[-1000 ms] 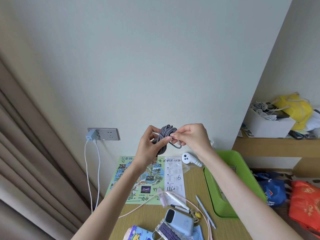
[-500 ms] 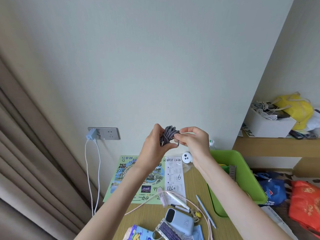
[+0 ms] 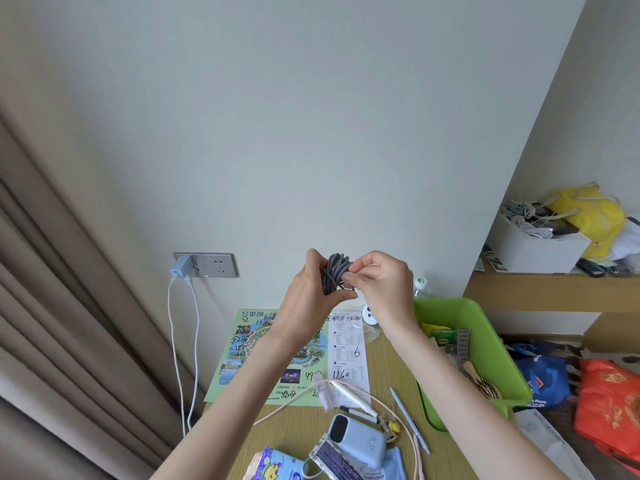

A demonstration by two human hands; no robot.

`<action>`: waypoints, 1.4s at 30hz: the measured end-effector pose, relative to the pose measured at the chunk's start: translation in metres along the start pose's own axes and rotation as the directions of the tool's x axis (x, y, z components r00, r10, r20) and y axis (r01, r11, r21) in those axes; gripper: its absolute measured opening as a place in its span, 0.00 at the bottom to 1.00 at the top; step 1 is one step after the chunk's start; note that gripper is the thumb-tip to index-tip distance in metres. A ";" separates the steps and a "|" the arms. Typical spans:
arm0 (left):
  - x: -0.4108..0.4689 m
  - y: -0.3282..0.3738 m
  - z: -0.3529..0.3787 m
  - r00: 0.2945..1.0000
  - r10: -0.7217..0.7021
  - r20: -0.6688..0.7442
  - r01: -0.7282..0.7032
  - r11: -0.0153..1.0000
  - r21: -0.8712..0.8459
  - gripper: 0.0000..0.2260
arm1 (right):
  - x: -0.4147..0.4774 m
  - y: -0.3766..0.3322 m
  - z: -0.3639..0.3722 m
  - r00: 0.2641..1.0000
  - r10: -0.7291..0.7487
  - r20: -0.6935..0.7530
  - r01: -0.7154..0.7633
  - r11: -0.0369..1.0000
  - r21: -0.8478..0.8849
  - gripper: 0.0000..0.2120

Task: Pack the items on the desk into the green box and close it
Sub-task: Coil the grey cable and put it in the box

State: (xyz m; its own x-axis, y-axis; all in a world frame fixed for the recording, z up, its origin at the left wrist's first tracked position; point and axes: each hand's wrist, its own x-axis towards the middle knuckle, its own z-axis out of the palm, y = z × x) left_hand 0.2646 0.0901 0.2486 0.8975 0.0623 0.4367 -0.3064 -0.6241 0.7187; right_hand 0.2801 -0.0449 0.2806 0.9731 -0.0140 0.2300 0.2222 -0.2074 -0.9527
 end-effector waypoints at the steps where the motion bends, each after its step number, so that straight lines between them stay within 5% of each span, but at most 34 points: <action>1: 0.001 0.002 -0.001 1.000 0.014 0.002 -0.014 1.000 0.005 0.23 | -0.001 0.000 0.000 0.999 0.010 -0.034 -0.009 0.999 0.035 0.08; 13: 0.005 0.010 -0.006 1.000 0.013 0.016 -0.014 0.999 0.048 0.21 | 0.002 -0.003 0.004 0.985 0.168 -0.044 -0.155 0.964 0.214 0.13; 24: 0.010 0.005 -0.020 0.995 -0.066 0.074 0.072 0.994 -0.080 0.11 | 0.013 -0.006 -0.018 0.998 -0.021 0.055 0.023 0.999 -0.026 0.09; 28: 0.005 0.009 -0.021 0.980 -0.084 0.178 0.117 0.976 -0.182 0.10 | 0.021 -0.005 -0.031 0.908 0.014 0.420 -0.030 0.999 0.033 0.23; 31: 0.004 0.011 -0.021 0.973 -0.084 0.217 0.133 0.966 -0.222 0.09 | 0.023 -0.004 -0.037 0.802 0.053 0.595 -0.106 0.993 0.054 0.23; 42: 0.006 0.012 -0.017 0.951 -0.134 0.279 0.213 0.937 -0.275 0.08 | 0.019 0.008 -0.026 0.928 -0.073 0.365 0.102 0.993 -0.061 0.10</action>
State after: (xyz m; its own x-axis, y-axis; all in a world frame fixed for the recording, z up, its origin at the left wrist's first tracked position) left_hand 0.2610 0.0965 0.2686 0.9831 -0.0745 0.1674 -0.1830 -0.3574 0.9158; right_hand 0.2984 -0.0724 0.2825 0.9093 0.3591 0.2101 0.3159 -0.2672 -0.9104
